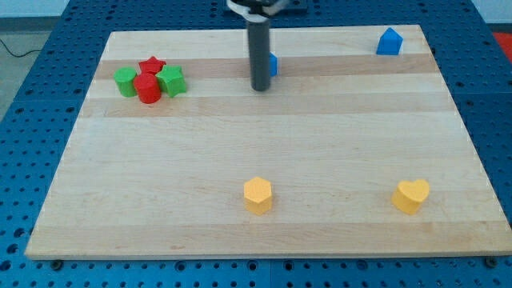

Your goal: Tap at the top side of the blue cube

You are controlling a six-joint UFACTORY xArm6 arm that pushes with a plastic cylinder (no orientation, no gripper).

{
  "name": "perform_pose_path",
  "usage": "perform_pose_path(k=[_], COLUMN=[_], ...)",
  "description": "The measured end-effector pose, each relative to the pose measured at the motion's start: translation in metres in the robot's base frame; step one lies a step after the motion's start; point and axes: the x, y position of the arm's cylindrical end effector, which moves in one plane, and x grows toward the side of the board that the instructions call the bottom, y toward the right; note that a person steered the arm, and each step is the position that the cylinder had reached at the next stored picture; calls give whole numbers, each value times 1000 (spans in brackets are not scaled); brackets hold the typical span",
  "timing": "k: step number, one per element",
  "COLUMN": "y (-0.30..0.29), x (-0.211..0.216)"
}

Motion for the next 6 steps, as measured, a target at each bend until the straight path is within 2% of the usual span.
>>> perform_pose_path(k=[1,2,3,4,5,6], y=[-21,-74,-93,-93,-74,-41], x=[3,5,-25,-77,-100,-82])
